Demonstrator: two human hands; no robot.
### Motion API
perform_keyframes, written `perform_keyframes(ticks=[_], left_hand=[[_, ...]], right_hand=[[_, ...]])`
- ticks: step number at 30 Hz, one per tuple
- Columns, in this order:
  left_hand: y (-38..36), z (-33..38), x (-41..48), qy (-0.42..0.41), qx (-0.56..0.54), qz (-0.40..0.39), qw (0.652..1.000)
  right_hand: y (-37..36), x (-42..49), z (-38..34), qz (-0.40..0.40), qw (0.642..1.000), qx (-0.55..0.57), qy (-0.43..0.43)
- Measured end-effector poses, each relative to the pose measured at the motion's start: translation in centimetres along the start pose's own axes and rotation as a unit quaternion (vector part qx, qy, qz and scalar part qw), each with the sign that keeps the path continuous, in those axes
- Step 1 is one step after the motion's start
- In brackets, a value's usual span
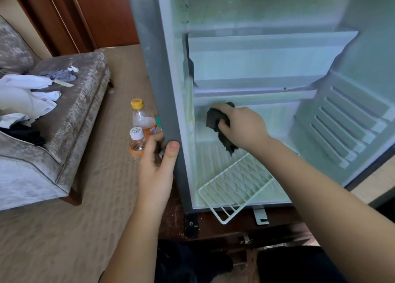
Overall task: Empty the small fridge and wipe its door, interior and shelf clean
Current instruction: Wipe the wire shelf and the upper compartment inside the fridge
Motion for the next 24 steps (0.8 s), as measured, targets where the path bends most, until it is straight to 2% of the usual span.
perform_keyframes(ticks=[4, 8, 12, 14, 17, 18, 21, 24], left_hand=[[0.0, -0.2, 0.1, -0.004, 0.004, 0.005, 1.000], [-0.1, -0.1, -0.1, -0.006, 0.000, -0.004, 1.000], [0.1, -0.2, 0.1, -0.012, 0.001, -0.011, 1.000], [0.4, -0.5, 0.1, -0.012, 0.000, -0.014, 1.000], [0.6, -0.7, 0.1, -0.018, 0.005, -0.015, 1.000], [0.6, -0.8, 0.1, -0.021, 0.008, -0.017, 1.000], [0.7, -0.9, 0.3, -0.023, 0.017, -0.025, 0.999], [0.7, -0.7, 0.3, -0.026, 0.023, -0.029, 0.999]], right_hand=[[-1.5, -0.9, 0.4, 0.100, 0.985, 0.111, -0.092], [-3.7, -1.0, -1.0, 0.107, 0.954, 0.227, -0.166], [-5.0, -0.1, -1.4, 0.138, 0.925, 0.273, -0.224], [-6.0, 0.7, -1.5, 0.119, 0.910, 0.320, -0.233], [-7.6, 1.5, -2.8, 0.054, 0.827, 0.507, -0.234], [-7.9, 1.6, -3.0, 0.053, 0.812, 0.534, -0.229], [-7.1, 1.4, -3.1, 0.062, 0.809, 0.544, -0.213], [-5.3, -0.3, -3.3, 0.070, 0.842, 0.517, -0.138]])
Point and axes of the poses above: each hand's wrist, its own x-axis towards the middle knuckle, its own y-axis out of the back of the hand, z = x × y, the point moved 1 cm from there along x, towards the middle knuckle, and after that the axes turned 5 degrees about -x, right-handed, at the moved point
